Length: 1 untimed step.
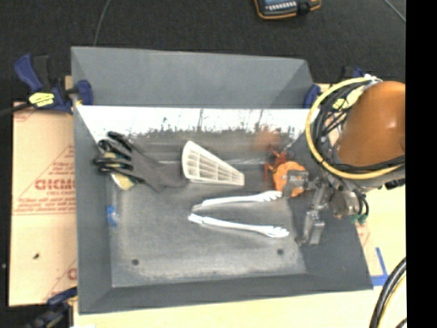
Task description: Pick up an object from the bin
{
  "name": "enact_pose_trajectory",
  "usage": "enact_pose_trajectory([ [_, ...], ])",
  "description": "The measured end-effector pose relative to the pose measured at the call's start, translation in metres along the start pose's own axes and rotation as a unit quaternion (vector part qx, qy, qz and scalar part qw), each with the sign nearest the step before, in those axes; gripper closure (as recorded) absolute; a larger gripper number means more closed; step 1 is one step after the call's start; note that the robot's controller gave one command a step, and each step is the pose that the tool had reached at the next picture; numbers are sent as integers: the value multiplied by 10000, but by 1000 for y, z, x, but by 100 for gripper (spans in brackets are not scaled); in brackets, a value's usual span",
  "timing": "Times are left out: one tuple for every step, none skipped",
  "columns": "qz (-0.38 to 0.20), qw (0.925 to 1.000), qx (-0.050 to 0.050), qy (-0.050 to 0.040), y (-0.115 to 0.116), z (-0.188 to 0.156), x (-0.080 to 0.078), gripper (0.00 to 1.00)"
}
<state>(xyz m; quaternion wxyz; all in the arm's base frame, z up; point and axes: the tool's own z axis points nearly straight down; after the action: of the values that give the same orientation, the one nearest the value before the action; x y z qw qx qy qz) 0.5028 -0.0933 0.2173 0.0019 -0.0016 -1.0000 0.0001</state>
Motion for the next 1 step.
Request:
enact_pose_trajectory([
  [-20,10000,6,-36,0,-3,-2,0],
])
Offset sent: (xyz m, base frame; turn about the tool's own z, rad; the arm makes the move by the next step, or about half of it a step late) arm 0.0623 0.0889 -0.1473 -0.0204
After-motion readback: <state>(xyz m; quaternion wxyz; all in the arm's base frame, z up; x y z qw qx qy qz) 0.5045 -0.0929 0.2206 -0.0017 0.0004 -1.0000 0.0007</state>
